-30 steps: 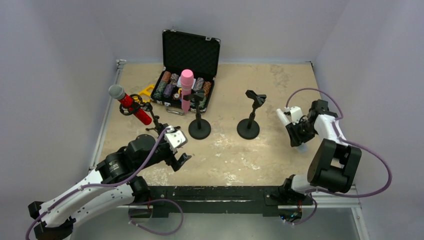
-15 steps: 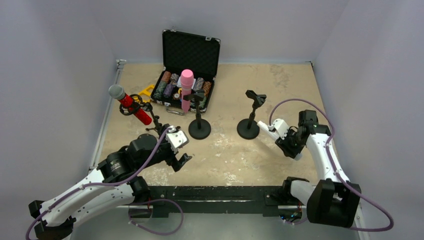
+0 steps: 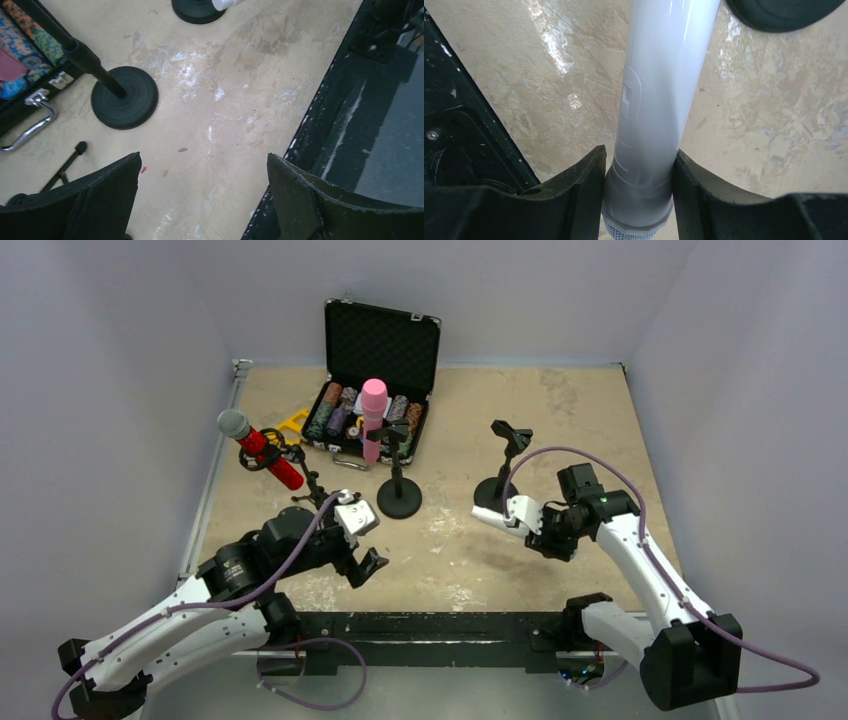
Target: Attach the microphones to the stand
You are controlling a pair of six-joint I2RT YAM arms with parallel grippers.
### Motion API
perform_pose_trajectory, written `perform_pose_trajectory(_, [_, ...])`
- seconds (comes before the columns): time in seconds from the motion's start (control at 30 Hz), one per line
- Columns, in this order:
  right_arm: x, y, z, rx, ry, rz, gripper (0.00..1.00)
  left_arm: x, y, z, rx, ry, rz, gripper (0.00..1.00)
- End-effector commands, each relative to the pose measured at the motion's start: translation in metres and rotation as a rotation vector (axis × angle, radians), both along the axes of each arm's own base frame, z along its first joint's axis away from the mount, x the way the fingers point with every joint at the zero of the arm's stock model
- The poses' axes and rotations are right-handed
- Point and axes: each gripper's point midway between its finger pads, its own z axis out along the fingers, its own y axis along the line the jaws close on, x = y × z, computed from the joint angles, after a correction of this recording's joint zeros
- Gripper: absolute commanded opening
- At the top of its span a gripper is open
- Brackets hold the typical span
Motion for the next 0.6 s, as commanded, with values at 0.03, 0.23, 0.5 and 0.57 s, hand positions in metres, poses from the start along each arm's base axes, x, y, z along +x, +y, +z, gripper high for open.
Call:
perform_pose_trajectory(0.03, [0.016, 0.035, 0.031, 0.057, -0.116, 0.162, 0.09, -0.016, -0.024, 0.031, -0.27, 0.195, 0.038, 0.99])
perform_pose_trajectory(0.23, [0.005, 0.082, 0.052, 0.097, -0.194, 0.455, 0.09, -0.036, -0.055, 0.04, -0.545, 0.514, 0.057, 0.99])
perform_pose_trajectory(0.5, [-0.02, 0.135, 0.065, 0.129, -0.245, 0.793, 0.08, -0.051, -0.094, 0.048, -0.731, 0.932, 0.041, 0.99])
perform_pose_trajectory(0.57, [-0.025, 0.149, 0.068, 0.129, -0.256, 0.848, 0.08, -0.052, -0.1, 0.041, -0.707, 0.983, 0.05, 0.99])
